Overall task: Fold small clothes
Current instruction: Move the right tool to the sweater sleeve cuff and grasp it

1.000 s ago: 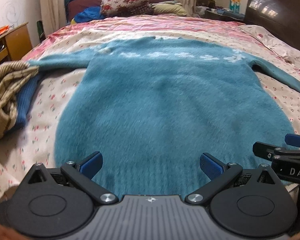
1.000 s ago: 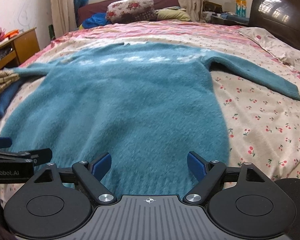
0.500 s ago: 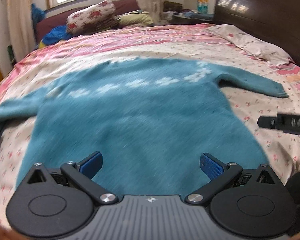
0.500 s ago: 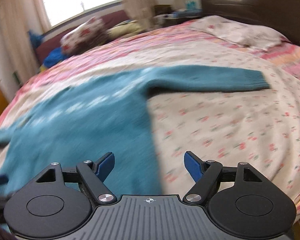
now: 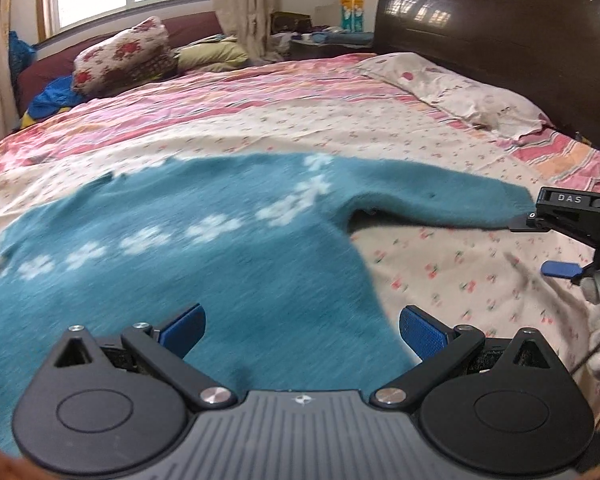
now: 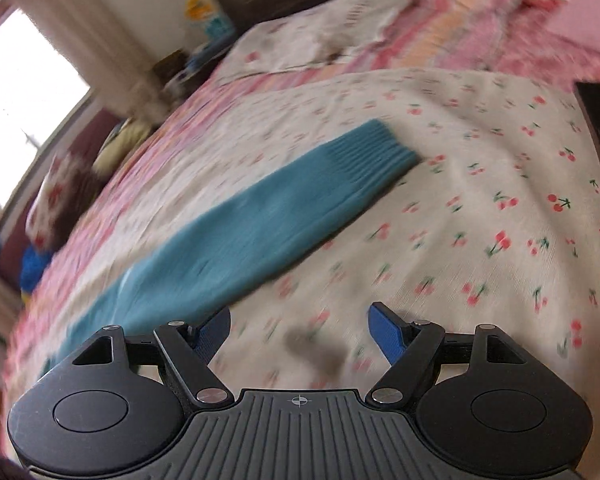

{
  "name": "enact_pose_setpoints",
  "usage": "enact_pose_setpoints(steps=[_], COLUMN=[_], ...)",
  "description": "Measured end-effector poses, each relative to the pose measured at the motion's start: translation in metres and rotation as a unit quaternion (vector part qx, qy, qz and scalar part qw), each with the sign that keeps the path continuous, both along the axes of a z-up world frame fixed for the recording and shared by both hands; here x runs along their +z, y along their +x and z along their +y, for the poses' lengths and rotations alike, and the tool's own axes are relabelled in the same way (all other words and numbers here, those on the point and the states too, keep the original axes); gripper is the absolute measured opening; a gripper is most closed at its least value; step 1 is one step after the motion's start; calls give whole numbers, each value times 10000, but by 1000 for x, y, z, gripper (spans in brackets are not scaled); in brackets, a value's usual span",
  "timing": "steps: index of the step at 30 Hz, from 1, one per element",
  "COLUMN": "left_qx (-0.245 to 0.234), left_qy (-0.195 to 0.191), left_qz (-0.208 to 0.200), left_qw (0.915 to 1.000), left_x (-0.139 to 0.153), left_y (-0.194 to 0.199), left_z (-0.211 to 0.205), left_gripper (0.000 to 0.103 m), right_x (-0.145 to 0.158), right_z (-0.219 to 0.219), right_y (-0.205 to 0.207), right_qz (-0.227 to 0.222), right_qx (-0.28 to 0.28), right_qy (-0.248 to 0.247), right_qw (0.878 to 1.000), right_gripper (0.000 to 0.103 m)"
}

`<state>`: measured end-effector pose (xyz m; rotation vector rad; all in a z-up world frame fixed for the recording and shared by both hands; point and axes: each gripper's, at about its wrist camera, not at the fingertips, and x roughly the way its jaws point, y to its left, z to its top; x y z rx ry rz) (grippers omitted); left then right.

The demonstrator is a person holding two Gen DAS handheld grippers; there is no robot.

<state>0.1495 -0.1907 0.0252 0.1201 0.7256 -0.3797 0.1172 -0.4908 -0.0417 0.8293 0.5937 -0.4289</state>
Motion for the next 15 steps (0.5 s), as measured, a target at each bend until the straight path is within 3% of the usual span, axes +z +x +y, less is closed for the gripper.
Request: enact_pose_setpoints(steps=[3,15], left_qx=[-98,-149], left_qy=[-8,76], left_qz=[-49,96], left_qw=[9999,9998], left_x=[-3,-22], left_y=[5,15], left_z=[-13,-25], left_gripper=[103,103], right_x=[-12,-25], right_z=[-19,-46], right_y=[6,34], right_qz=[-142,-751], right_qx=[-200,-478], right_qy=[337,732], right_qw=[9991,9933], right_gripper=[77,78])
